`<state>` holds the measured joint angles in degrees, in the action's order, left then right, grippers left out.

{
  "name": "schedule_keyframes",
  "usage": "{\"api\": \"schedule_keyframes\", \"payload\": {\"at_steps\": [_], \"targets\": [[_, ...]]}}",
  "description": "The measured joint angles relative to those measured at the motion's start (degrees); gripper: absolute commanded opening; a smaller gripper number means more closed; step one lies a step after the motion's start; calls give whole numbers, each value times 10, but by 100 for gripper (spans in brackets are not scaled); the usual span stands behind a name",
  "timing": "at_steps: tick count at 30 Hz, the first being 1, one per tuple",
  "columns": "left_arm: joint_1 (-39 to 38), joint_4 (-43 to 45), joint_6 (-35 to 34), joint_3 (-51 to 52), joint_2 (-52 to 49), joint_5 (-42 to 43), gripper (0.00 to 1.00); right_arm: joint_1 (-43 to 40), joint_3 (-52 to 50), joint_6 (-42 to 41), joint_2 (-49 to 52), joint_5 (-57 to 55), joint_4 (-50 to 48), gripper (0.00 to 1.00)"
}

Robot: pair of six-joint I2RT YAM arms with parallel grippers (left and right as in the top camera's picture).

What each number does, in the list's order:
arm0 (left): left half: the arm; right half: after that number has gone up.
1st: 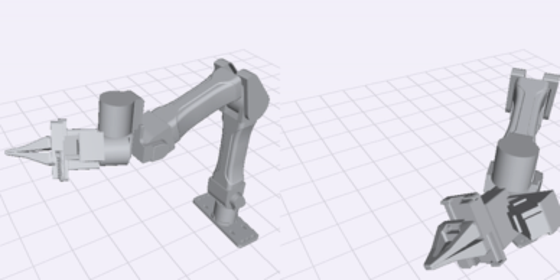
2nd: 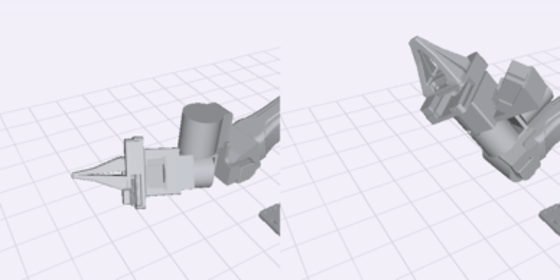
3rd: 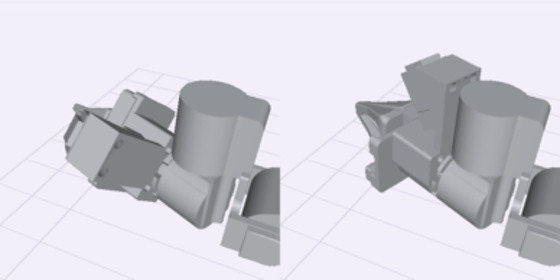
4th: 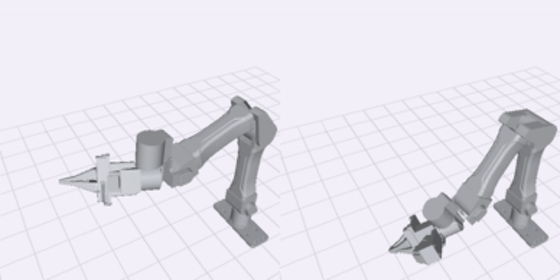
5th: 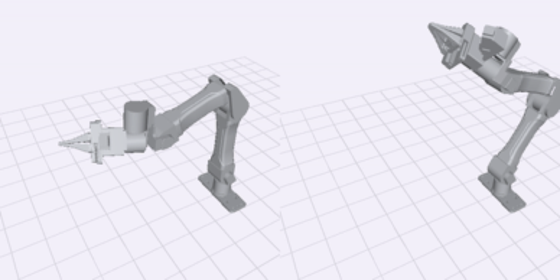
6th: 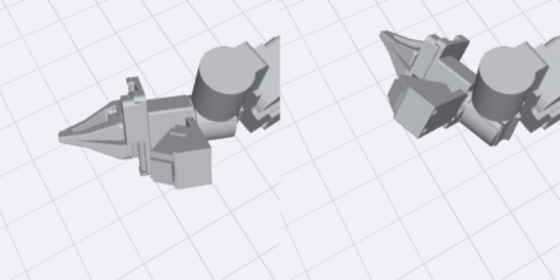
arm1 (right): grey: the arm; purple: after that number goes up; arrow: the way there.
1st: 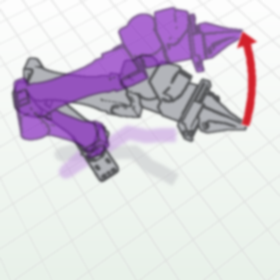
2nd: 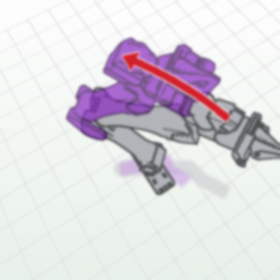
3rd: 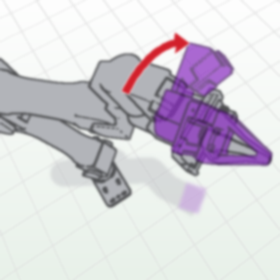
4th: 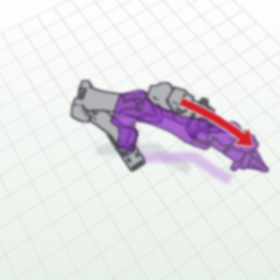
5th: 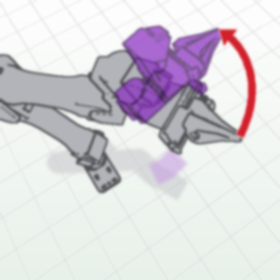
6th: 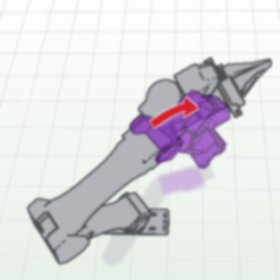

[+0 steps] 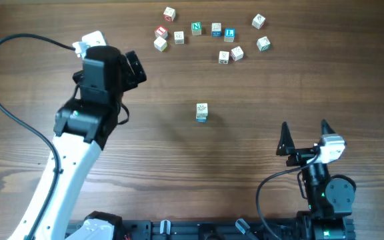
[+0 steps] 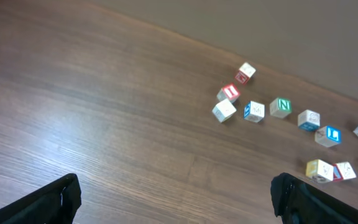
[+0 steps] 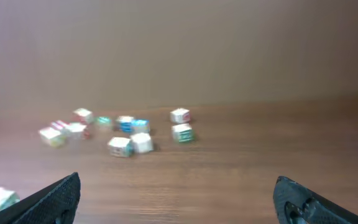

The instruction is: Form a tower

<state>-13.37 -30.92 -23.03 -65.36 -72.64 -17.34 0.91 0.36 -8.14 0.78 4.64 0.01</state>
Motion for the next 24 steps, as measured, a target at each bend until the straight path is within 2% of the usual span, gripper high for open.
{"api": "schedule_keyframes", "payload": {"at_steps": [1,2,3,5,6,7,9,11,14,19,21,22,24], "targets": [[3,-4,0,0,-6,13,100,0,0,-67,0,14,-1,100],[3,-9,0,0,-13,25,100,0,0,-187,0,28,-3,100],[3,-11,0,0,-19,34,100,0,0,-265,2,28,-3,100],[3,-10,0,0,-29,40,100,0,0,-403,7,34,-16,100],[3,-10,-2,0,-34,42,100,0,0,-435,11,53,-58,99],[6,-12,-7,0,-38,45,100,0,4,-433,12,81,-89,99],[36,-13,-34,1,-48,51,100,0,52,-423,37,112,15,99],[81,-13,-52,1,-49,65,100,0,114,-383,104,122,103,100],[160,-25,-65,1,-51,117,100,0,304,-296,293,123,240,99],[184,-34,-69,1,-54,158,100,18,676,-206,623,143,540,100],[186,-43,-69,1,-60,173,100,42,786,-196,741,216,527,100],[191,-44,-69,1,-66,188,100,50,799,-193,781,269,477,100],[214,-49,-69,1,-92,224,100,75,803,-199,832,304,416,99]]}}
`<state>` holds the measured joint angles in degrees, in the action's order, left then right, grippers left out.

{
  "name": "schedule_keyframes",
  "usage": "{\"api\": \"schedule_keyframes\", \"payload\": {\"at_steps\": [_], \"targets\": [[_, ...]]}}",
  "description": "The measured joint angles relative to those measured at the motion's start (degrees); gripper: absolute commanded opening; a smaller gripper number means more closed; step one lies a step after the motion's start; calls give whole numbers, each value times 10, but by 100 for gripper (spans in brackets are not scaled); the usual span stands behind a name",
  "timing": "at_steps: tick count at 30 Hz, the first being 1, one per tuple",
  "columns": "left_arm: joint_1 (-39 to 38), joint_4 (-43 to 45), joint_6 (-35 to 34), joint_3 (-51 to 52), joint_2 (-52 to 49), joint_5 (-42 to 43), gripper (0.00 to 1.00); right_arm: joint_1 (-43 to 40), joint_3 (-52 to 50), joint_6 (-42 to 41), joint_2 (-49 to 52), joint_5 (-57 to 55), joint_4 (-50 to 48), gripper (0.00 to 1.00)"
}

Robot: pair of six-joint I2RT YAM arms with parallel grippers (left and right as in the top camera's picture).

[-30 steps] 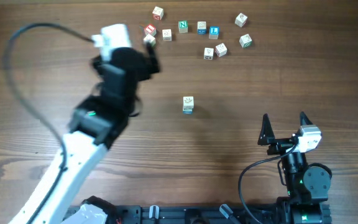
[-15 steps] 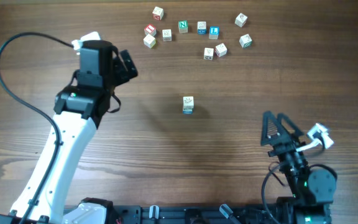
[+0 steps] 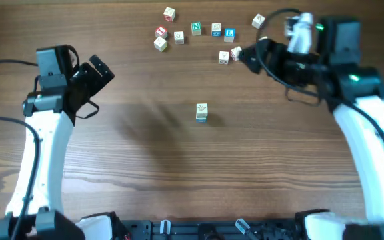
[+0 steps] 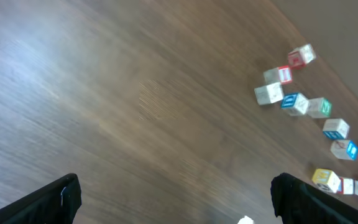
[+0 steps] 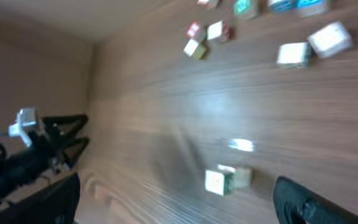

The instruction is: Form a tower

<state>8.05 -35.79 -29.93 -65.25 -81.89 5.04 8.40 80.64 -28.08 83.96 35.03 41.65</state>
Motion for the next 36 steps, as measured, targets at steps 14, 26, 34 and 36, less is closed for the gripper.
{"api": "schedule_keyframes", "payload": {"at_steps": [14,26,34,36], "targets": [[44,0,0,0,-54,26,100,232,302,-76,362,-281,289,100],[44,-1,0,0,-54,26,100,274,262,-78,388,-327,262,100],[44,-3,0,0,-54,26,100,274,201,-76,388,-318,201,99],[44,-3,0,0,-54,26,100,274,196,-76,388,-307,186,99]]}}
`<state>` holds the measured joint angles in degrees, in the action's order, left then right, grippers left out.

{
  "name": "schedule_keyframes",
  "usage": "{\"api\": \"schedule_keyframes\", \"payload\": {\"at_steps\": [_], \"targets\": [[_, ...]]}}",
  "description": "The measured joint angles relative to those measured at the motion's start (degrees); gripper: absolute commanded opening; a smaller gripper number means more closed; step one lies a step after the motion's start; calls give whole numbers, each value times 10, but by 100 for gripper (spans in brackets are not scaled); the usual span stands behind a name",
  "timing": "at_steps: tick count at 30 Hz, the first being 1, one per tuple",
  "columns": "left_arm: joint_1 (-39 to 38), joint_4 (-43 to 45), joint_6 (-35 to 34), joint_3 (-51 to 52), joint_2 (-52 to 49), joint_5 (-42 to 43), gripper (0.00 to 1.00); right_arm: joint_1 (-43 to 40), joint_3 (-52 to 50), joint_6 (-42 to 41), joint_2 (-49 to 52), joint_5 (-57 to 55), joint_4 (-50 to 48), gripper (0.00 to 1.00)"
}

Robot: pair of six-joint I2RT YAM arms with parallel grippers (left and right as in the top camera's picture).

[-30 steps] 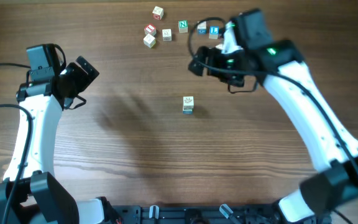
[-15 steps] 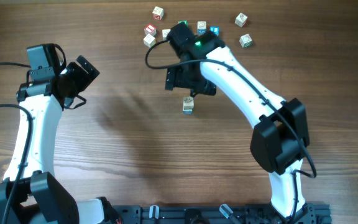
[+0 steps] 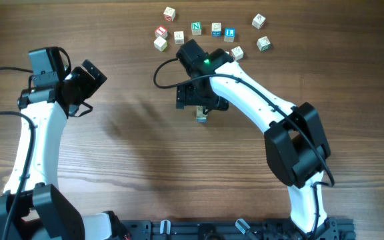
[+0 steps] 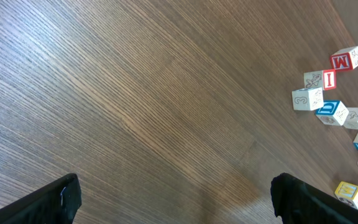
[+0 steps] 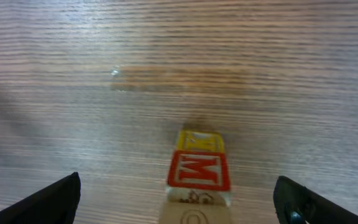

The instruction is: Form a tower

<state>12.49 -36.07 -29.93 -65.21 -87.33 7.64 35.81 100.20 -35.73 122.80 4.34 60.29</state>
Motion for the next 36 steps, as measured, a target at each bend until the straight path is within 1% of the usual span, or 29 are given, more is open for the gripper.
{"api": "schedule_keyframes", "payload": {"at_steps": [3,8,11,13,16,24,33,36], "targets": [[0,-1,0,0,0,0,100,0,0,0,0,7,0,98],[0,-2,0,0,0,0,100,1,0,-10,35,13,1,93],[0,-2,0,0,0,0,100,0,-3,-12,38,16,2,91],[0,-2,0,0,0,0,100,0,-3,-16,38,16,3,88],[0,-2,0,0,0,0,100,0,-3,-24,38,17,3,81],[0,-4,0,0,0,0,100,0,-3,-29,38,16,14,74],[0,-4,0,0,0,0,100,0,-3,-31,39,16,16,59],[0,-4,0,0,0,0,100,0,-3,-31,43,16,18,56]]}}
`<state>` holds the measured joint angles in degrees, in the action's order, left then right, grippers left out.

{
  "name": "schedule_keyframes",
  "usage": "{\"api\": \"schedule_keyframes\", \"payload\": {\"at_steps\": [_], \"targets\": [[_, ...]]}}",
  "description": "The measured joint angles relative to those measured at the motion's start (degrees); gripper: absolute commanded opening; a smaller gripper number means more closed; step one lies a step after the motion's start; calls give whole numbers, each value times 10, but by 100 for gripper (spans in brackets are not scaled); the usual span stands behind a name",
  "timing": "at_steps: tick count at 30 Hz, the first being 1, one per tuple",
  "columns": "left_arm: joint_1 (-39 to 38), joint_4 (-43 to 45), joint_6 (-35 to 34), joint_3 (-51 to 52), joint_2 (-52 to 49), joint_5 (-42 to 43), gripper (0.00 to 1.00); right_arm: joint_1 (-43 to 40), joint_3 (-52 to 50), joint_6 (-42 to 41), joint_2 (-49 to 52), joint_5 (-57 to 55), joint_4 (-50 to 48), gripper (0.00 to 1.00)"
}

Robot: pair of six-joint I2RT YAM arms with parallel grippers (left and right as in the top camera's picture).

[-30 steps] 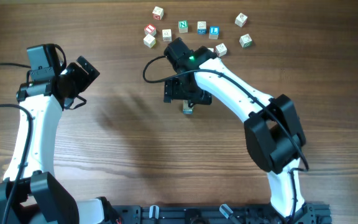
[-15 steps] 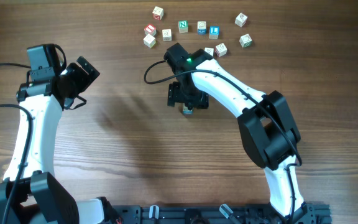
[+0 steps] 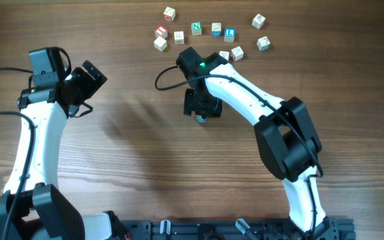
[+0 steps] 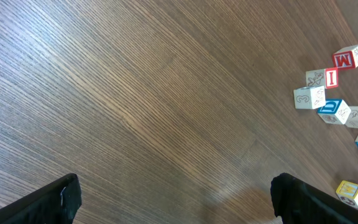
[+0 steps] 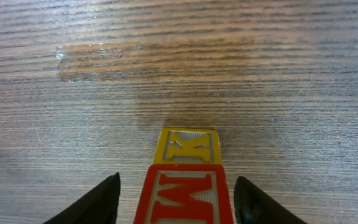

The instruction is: Form a tower

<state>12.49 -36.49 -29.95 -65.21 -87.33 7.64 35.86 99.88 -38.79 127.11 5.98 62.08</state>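
Note:
A two-block stack (image 3: 201, 117) stands mid-table, mostly hidden under my right gripper (image 3: 202, 105) in the overhead view. The right wrist view shows the upper block's red M face (image 5: 185, 199) and the lower block's yellow face (image 5: 188, 145). My right gripper (image 5: 177, 178) is open, a finger on each side of the upper block with a gap at both. Several loose letter blocks (image 3: 196, 28) lie at the back. My left gripper (image 3: 89, 77) is open far to the left, holding nothing (image 4: 176, 199).
The loose blocks (image 4: 331, 93) form a ragged row across the table's back edge, just behind the right arm's elbow (image 3: 199, 63). A cable loops over the table's left side. Bare wood lies around the stack.
My right gripper was spread wide and higher over the stack; now its jaws are narrower and lower, flanking the upper block. The left arm has not moved.
The right arm was parked at the front right, the left arm over the table's left. Then the right arm was over the back blocks and the left arm farther left. It then hung wide open over the stack, and now brackets its upper block.

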Motion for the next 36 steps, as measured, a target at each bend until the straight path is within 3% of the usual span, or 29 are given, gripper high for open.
{"api": "schedule_keyframes", "payload": {"at_steps": [16,28,29,32,36], "targets": [[0,0,0,0,0,0,100,0,0,0,3,0,6,37],[0,-2,0,0,0,0,100,0,0,-2,3,0,11,28],[0,-2,0,0,0,0,100,0,0,-3,3,0,11,29],[0,-2,0,0,0,0,100,0,0,-4,3,0,11,49],[0,-2,0,0,0,0,100,0,0,-5,3,0,13,60]]}}
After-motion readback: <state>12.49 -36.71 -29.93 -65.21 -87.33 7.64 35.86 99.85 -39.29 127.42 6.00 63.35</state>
